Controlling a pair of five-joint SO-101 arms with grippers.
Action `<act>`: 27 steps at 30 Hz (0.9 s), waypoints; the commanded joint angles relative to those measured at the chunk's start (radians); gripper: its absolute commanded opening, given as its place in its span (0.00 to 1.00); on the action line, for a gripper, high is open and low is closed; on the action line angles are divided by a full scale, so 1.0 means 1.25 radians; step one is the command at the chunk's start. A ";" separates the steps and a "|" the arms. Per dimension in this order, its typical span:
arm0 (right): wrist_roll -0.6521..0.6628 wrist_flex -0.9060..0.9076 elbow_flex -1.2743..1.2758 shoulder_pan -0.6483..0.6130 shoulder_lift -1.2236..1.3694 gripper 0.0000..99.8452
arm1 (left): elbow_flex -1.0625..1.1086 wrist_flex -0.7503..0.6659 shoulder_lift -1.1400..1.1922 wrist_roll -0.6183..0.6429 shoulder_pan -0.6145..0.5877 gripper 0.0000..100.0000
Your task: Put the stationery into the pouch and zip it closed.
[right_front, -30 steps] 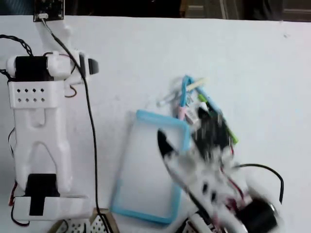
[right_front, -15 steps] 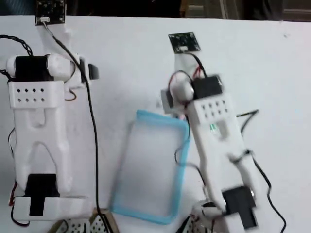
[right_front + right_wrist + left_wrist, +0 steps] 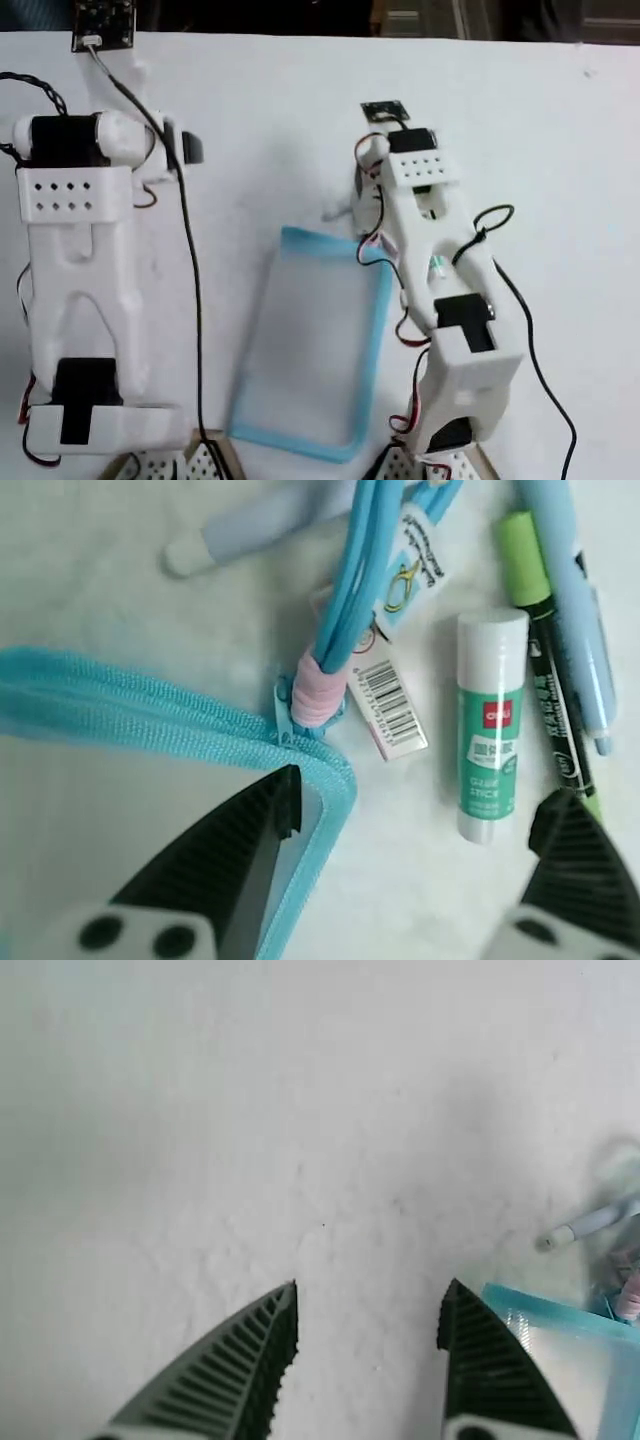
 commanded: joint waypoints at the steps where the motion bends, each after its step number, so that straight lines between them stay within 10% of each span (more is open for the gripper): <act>1: 0.007 -0.004 -0.028 -0.024 -0.007 0.36 | -0.028 0.001 -0.036 0.001 -0.006 0.24; 27: -0.125 -0.117 -0.041 -0.042 0.071 0.28 | -0.028 0.001 -0.040 0.001 -0.006 0.24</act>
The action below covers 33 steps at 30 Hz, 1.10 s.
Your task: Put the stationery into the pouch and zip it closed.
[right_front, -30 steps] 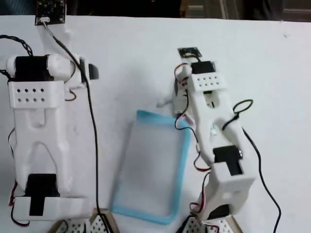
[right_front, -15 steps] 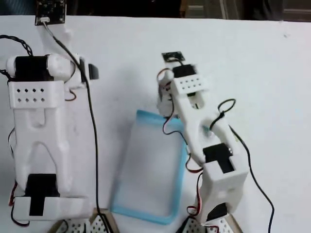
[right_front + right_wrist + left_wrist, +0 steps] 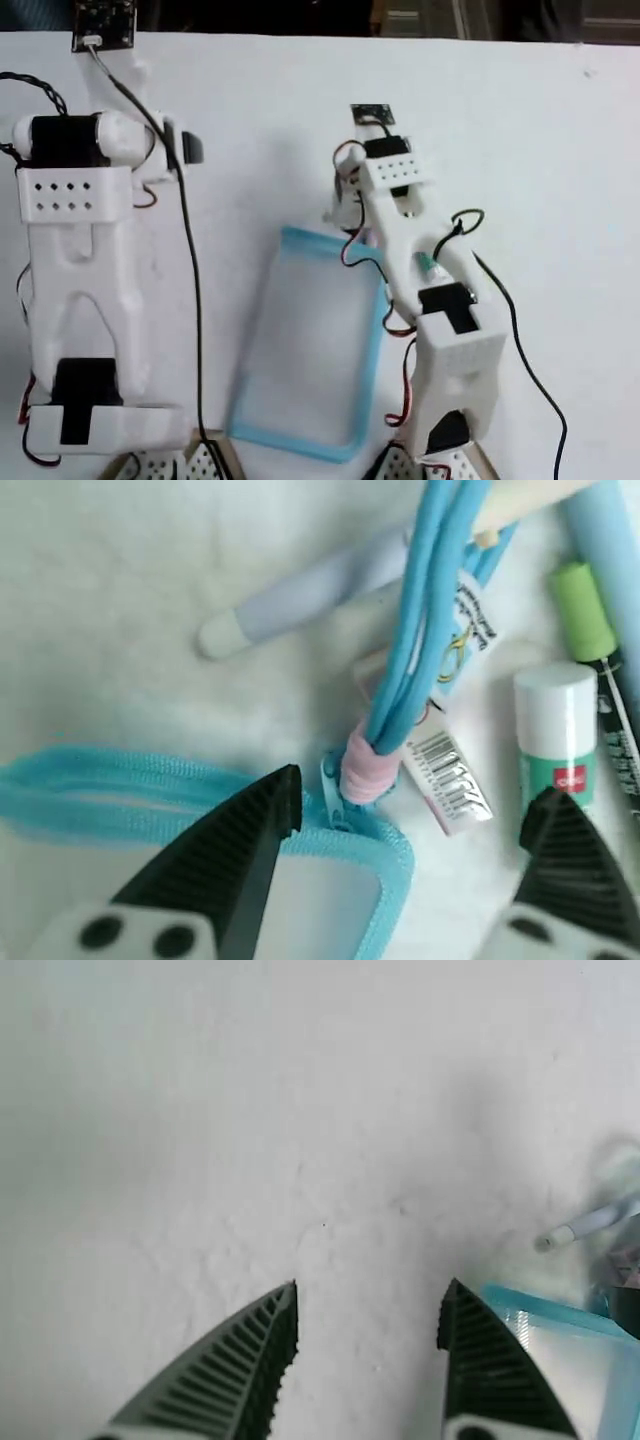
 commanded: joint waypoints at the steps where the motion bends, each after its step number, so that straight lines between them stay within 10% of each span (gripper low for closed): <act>1: -0.004 -0.004 -0.032 0.010 -0.009 0.25 | -0.028 0.001 -0.040 0.001 -0.006 0.24; 8: 0.039 -0.004 -0.033 0.020 0.006 0.09 | -0.043 0.023 -0.042 0.001 -0.006 0.24; 33: 0.134 0.053 -0.195 0.046 0.260 0.04 | -0.050 0.036 -0.041 0.001 -0.006 0.24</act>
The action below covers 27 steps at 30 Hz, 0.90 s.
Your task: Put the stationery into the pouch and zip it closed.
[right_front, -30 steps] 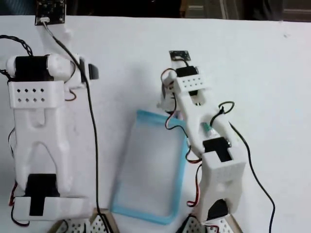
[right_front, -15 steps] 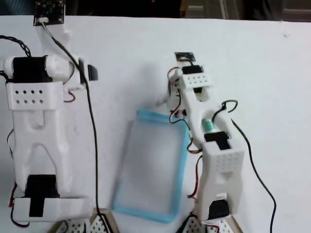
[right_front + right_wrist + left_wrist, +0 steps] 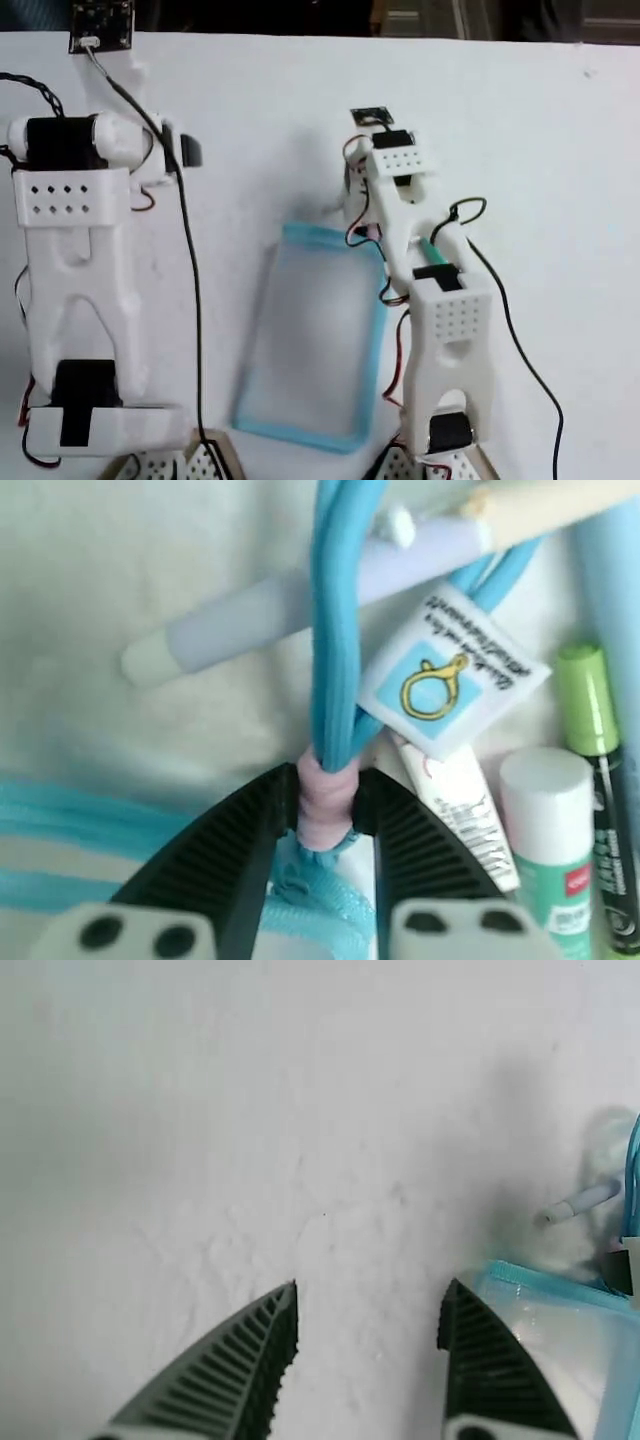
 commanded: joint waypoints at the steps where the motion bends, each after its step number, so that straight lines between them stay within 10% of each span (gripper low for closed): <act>1: 0.009 0.006 0.001 -0.003 0.008 0.01 | -0.034 0.002 -0.034 0.001 -0.006 0.24; 27: -0.044 0.131 0.009 -0.136 -0.819 0.02 | -0.193 0.049 -0.078 0.052 0.006 0.24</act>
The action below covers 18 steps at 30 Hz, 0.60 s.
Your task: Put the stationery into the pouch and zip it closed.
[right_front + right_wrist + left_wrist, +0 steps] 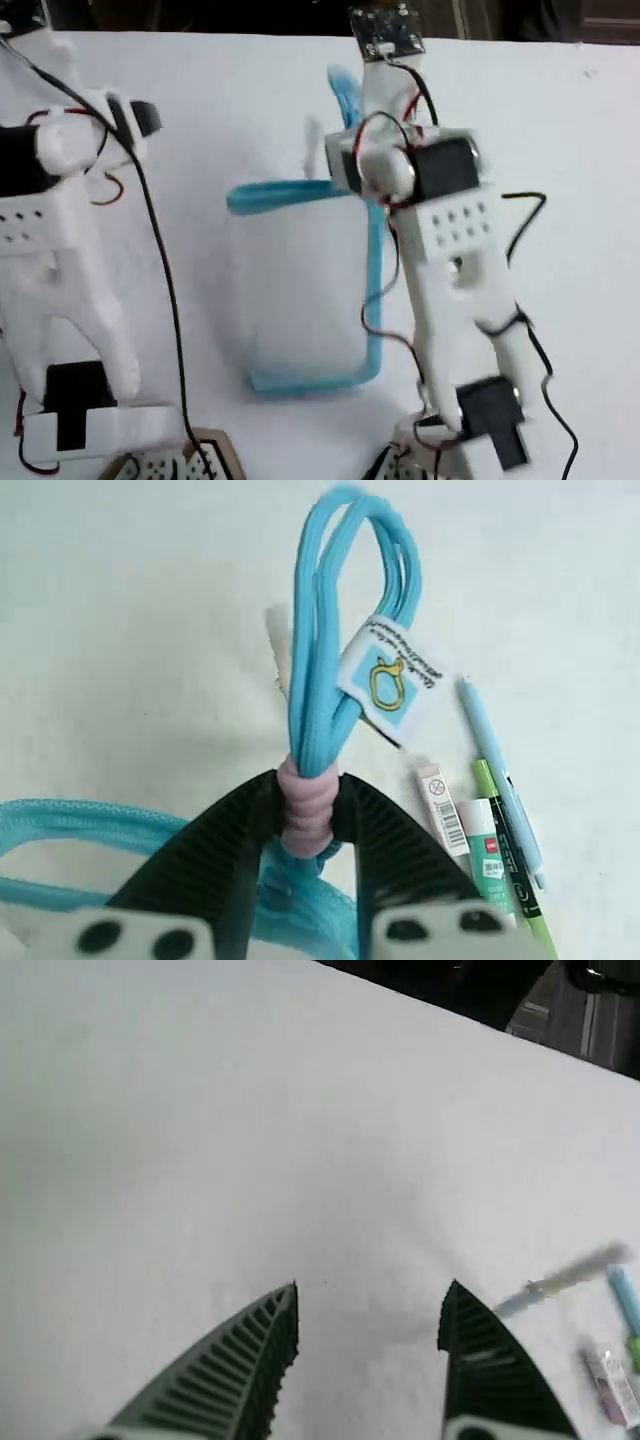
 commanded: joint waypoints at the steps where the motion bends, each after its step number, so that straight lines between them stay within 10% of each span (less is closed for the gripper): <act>1: -0.006 0.020 -0.006 -0.009 -0.088 0.02 | 0.038 0.001 -0.085 -0.045 0.073 0.24; 18: -0.001 0.058 0.134 -0.009 -0.144 0.02 | 0.351 -0.011 -0.419 -0.014 0.184 0.29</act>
